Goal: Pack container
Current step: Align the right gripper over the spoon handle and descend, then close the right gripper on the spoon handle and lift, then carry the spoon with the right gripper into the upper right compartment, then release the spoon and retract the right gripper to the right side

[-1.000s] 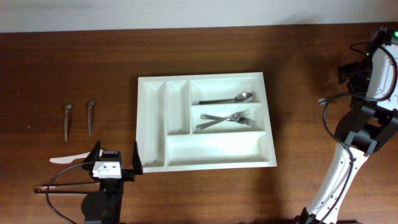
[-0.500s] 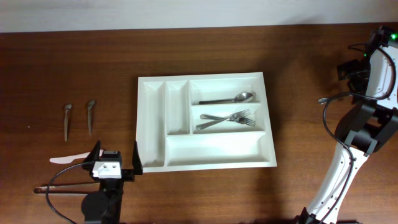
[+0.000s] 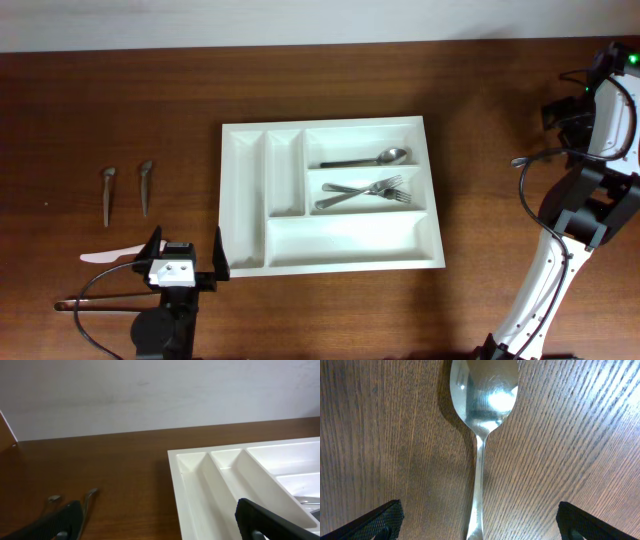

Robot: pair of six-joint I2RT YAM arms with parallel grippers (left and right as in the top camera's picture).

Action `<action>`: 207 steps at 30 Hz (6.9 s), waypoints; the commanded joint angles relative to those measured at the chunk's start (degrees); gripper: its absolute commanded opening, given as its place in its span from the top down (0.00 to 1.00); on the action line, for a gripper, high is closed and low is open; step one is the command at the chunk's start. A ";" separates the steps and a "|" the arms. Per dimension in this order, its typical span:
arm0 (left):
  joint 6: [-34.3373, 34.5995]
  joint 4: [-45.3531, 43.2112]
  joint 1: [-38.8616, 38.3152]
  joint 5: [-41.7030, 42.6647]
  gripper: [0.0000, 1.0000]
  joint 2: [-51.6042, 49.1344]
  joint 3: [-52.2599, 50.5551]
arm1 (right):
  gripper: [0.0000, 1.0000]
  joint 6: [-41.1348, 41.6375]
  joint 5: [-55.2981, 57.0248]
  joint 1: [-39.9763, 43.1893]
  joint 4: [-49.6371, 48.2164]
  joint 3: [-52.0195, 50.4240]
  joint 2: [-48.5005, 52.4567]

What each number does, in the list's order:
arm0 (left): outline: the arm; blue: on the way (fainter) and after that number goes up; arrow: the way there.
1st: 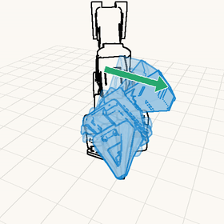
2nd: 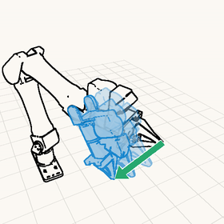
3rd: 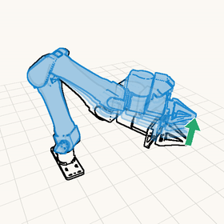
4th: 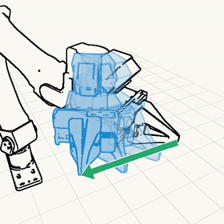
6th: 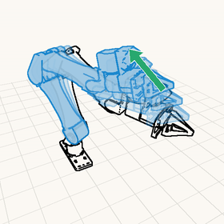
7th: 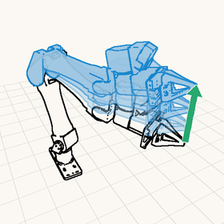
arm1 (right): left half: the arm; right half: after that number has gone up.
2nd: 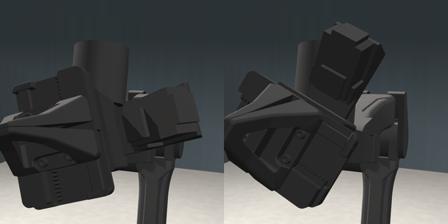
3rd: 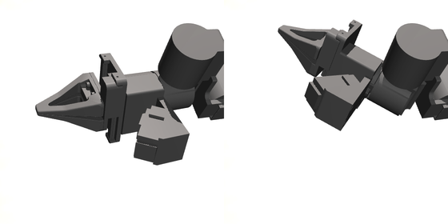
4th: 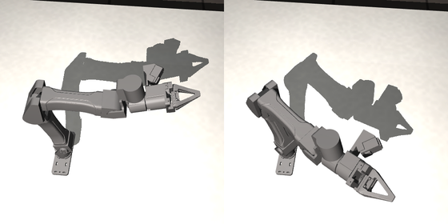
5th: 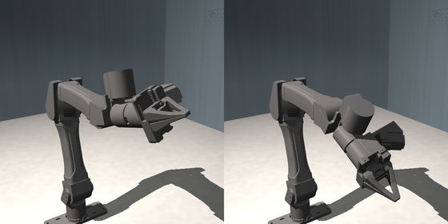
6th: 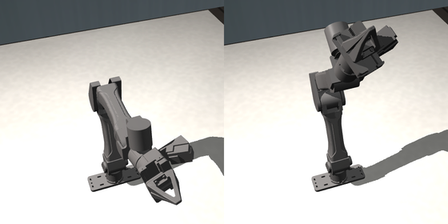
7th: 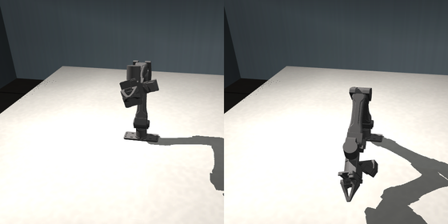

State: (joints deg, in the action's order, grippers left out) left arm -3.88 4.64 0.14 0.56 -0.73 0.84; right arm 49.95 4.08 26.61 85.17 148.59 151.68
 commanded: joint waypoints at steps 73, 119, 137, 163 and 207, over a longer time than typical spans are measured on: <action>-1.11 0.09 0.28 -0.42 0.01 0.37 -0.35 | 0.55 -6.03 0.68 1.92 -6.40 -9.20 2.47; -1.11 0.09 0.28 -0.42 0.01 0.37 -0.35 | 0.96 8.22 -22.01 -14.21 12.17 21.90 -3.15; -1.11 0.09 0.28 -0.42 0.01 0.37 -0.35 | 0.96 26.08 -20.57 -34.07 12.17 21.81 -3.15; -1.11 0.09 0.28 -0.42 0.01 0.37 -0.35 | 0.95 37.62 -15.32 -41.92 12.17 7.21 -3.13; -1.11 0.09 0.28 -0.42 0.01 0.37 -0.35 | 0.01 -31.47 -11.17 -19.63 12.20 19.45 -28.89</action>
State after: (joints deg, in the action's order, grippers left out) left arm -3.88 4.64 0.14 0.56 -0.73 0.84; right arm 23.68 -9.50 5.93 96.90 172.68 129.93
